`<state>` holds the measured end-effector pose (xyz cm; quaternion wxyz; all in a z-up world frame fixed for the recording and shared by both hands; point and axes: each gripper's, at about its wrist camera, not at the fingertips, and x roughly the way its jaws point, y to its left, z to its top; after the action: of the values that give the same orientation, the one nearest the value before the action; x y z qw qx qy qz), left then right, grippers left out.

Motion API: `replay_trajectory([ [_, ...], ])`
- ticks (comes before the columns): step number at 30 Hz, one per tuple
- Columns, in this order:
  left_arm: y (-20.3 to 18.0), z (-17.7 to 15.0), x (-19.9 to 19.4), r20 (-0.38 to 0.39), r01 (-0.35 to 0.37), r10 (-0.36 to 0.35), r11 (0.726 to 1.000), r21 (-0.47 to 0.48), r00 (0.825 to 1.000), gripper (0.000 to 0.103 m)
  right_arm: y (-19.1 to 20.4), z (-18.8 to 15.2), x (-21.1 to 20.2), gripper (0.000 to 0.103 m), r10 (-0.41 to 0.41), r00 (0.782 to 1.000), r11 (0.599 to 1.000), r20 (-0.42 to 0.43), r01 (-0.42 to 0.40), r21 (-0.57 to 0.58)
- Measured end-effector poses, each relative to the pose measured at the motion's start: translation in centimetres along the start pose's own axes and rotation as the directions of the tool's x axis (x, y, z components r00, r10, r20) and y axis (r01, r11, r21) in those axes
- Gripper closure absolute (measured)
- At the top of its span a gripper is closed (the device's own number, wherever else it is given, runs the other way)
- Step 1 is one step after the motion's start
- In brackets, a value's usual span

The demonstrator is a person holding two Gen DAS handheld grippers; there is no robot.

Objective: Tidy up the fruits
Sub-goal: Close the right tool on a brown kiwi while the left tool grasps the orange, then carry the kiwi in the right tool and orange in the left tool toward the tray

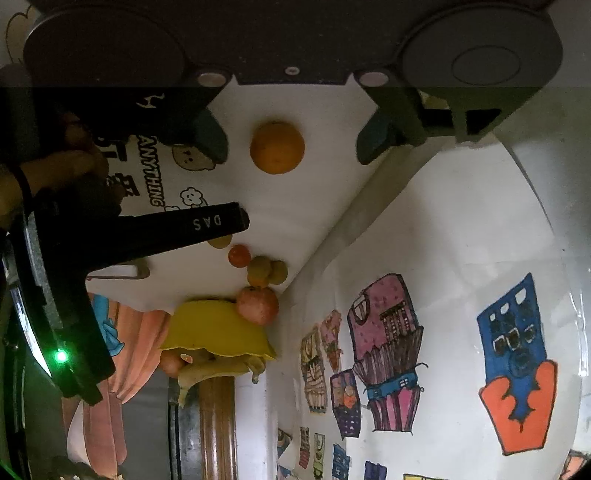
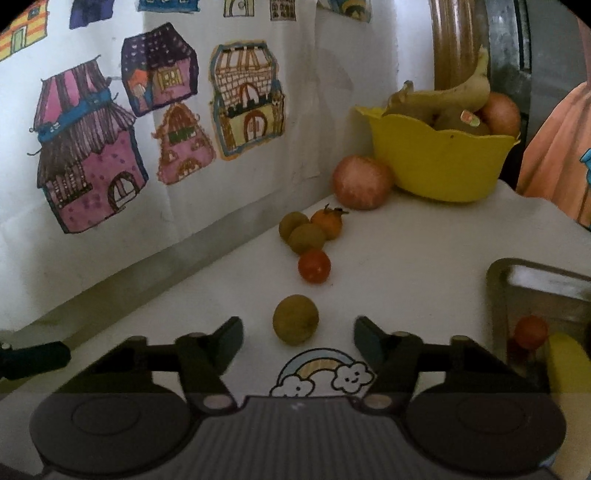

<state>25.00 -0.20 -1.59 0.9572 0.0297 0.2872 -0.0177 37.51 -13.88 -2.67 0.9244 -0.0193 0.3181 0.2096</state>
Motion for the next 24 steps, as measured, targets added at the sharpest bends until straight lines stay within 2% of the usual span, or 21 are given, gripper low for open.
replay_trajectory([
  [4, 0.0, 0.0, 0.2, -0.011, 0.005, -0.005, 1.0, -0.008, 1.0, 0.053, 0.0, 0.1, 0.2, 0.045, -0.005, 1.0, 1.0, 0.009, 0.005, -0.001],
  [6, 0.1, 0.0, 0.2, -0.015, 0.017, -0.017, 1.0, -0.011, 1.0, 0.057, 0.0, 0.2, 0.3, 0.049, -0.004, 1.0, 1.0, 0.011, 0.004, -0.001],
  [9, -0.1, 0.0, 0.4, -0.024, 0.038, -0.038, 0.999, -0.006, 0.999, 0.067, 0.2, 0.2, 0.3, 0.064, 0.005, 1.0, 1.0, 0.013, -0.005, -0.015],
  [11, -0.1, 0.0, 0.5, -0.026, 0.043, -0.043, 0.999, -0.006, 0.999, 0.068, 0.3, 0.2, 0.2, 0.072, 0.007, 1.0, 1.0, 0.013, -0.007, -0.022],
  [24, 0.0, -0.6, -0.5, -0.03, 0.047, -0.048, 0.999, -0.025, 0.998, 0.069, 1.0, -1.3, -2.5, 0.073, 0.054, 0.999, 0.997, -0.005, -0.055, -0.058],
])
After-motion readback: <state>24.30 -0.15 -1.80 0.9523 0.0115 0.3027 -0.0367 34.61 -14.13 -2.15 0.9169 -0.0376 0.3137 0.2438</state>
